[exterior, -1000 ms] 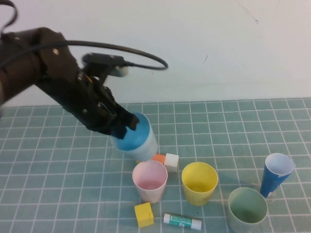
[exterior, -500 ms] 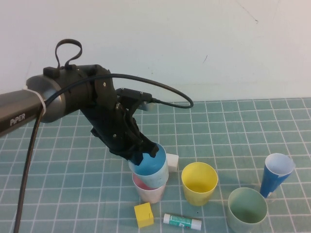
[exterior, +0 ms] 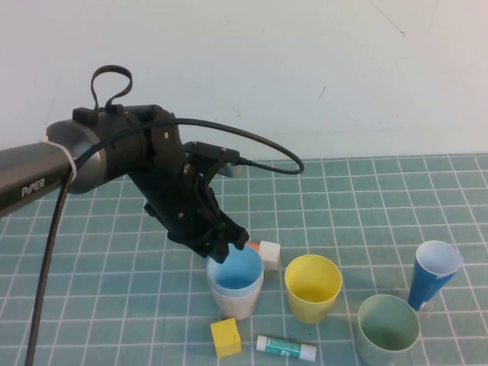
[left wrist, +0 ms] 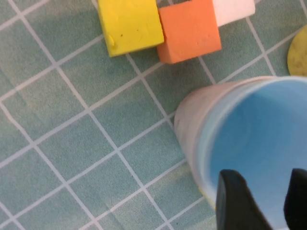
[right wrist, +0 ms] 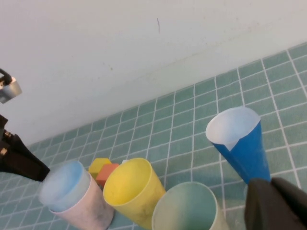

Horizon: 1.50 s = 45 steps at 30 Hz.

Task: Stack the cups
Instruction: Place the blue cup on the pink cup, then pick up the green cup

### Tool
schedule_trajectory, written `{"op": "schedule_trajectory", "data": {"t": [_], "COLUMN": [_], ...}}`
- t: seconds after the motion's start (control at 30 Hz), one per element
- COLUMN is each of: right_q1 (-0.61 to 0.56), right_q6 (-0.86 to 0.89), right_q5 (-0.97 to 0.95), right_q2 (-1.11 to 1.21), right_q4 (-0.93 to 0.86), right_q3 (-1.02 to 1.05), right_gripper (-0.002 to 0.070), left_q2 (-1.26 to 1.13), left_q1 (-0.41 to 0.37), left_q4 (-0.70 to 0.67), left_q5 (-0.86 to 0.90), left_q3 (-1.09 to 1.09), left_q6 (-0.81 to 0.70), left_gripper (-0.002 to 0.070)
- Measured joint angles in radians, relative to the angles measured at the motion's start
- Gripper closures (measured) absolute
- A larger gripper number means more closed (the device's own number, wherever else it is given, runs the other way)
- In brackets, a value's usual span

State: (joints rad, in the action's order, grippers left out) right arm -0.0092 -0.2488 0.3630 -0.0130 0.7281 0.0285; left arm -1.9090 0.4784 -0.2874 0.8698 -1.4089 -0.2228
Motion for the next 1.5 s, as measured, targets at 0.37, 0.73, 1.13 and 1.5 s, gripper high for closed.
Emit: {"op": "schedule_trajectory", "data": {"t": [0.37, 0.73, 1.13, 1.5], "right_q1": [0.0, 0.0, 0.0, 0.069], "right_q6": [-0.019, -0.121, -0.381, -0.46], "right_q5": [-0.044, 0.19, 0.612, 0.755], "right_q2": [0.0, 0.188, 0.72, 1.073], "right_q4": [0.069, -0.102, -0.329, -0.283], "right_q3": [-0.002, -0.266, -0.672, -0.824], "right_gripper": [0.0679, 0.0679, 0.0679, 0.0679], "left_q2": [0.108, 0.5, 0.845, 1.008], "left_q1": [0.0, 0.0, 0.0, 0.0], "left_q4": [0.124, 0.122, 0.109, 0.094], "left_q5": [-0.009, -0.109, -0.128, -0.198], "left_q3": [0.0, 0.228, 0.568, 0.731], "left_q6": [0.026, 0.027, 0.124, 0.151], "left_gripper": [0.0631, 0.0673, 0.0673, 0.0673]}}
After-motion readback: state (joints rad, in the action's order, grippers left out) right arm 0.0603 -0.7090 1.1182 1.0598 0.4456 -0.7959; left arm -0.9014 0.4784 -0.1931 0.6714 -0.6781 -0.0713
